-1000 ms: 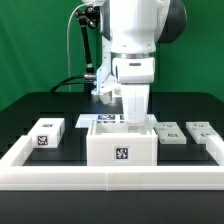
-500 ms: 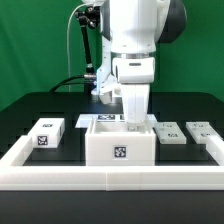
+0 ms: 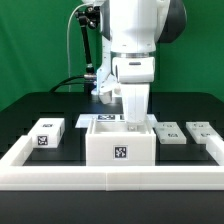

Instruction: Assemble cabinet

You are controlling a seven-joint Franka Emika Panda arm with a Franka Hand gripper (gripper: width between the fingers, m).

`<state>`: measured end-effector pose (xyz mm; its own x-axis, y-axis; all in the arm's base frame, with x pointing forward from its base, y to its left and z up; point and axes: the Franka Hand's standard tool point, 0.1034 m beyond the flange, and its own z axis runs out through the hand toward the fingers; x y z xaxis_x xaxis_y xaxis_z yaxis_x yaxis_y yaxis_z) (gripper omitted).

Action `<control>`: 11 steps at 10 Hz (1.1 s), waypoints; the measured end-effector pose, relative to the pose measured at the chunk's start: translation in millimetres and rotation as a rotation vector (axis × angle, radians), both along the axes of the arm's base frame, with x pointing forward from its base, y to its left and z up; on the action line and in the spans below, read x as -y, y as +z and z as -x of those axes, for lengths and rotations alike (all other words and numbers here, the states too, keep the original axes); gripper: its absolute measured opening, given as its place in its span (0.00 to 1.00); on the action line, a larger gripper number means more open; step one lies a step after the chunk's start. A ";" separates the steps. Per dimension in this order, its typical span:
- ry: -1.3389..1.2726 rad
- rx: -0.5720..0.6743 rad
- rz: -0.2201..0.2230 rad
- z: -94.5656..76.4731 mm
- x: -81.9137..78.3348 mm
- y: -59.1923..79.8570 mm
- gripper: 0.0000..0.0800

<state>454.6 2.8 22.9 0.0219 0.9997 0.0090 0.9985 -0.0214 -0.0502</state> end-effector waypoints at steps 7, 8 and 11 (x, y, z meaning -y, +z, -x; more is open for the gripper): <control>-0.034 0.039 -0.031 -42.6 -50.3 -0.5 0.05; -0.040 0.042 -0.036 -45.9 -59.0 0.0 0.05; -0.045 0.042 -0.035 -45.4 -55.9 -0.4 0.05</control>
Offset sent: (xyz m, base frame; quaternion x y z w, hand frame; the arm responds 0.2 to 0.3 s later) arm 0.0282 0.0291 0.0015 0.0091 0.0117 -0.0191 0.9997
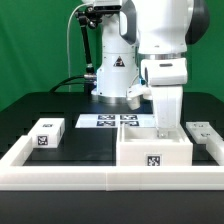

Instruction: Assemble cabinet

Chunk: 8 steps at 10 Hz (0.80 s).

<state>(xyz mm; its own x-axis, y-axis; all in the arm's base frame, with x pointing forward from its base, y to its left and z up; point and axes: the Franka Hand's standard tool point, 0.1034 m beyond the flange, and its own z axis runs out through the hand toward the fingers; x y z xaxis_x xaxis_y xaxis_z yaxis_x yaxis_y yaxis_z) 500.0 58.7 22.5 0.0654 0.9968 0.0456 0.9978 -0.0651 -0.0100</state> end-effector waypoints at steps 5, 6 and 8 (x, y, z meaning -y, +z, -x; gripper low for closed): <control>0.016 0.017 -0.016 -9.9 -29.0 -0.1 0.05; 0.021 0.021 -0.019 -12.5 -38.4 -0.1 0.05; 0.037 0.025 -0.023 -15.5 -49.3 -0.3 0.05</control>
Offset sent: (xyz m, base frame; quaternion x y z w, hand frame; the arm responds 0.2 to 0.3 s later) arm 0.0150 0.0380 -0.0066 -0.0105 0.0079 -0.0244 0.9996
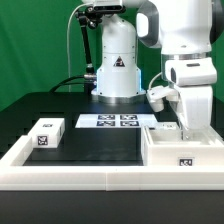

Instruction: Assemble cabinet

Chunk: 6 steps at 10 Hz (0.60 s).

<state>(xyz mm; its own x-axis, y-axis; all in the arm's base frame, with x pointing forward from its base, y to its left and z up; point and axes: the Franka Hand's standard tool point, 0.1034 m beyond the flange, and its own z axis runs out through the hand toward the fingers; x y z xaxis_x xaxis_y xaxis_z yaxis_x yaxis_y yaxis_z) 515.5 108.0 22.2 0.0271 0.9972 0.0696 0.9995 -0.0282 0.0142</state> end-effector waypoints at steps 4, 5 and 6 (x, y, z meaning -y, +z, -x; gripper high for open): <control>0.006 -0.034 0.011 -2.0 -8.2 -0.1 0.05; 0.005 -0.035 0.011 -1.9 -7.8 -0.2 0.05; 0.004 -0.035 0.011 -1.8 -7.4 -0.4 0.15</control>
Offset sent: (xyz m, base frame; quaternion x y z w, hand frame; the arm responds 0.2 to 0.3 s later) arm 0.0123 0.0046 0.0014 -0.0046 -0.0185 0.0170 0.9997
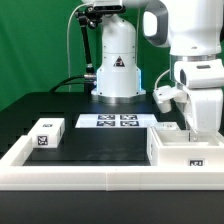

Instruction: Assemble cabinet

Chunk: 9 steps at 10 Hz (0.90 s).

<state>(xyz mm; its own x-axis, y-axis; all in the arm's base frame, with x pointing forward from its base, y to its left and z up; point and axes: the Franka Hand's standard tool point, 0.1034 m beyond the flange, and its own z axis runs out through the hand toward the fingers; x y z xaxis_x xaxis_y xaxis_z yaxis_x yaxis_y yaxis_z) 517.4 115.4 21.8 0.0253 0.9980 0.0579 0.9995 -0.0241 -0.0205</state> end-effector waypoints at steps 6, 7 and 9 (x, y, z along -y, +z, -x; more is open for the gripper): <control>-0.002 -0.001 0.000 -0.1 1.2 -0.2 0.96; -0.003 -0.001 0.000 -0.1 1.3 -0.2 0.96; -0.003 -0.001 0.000 -0.1 1.5 -0.2 0.99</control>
Offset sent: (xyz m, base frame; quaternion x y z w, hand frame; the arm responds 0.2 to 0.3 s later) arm 0.0000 0.0000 0.0000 0.0000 0.0000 0.0000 1.0000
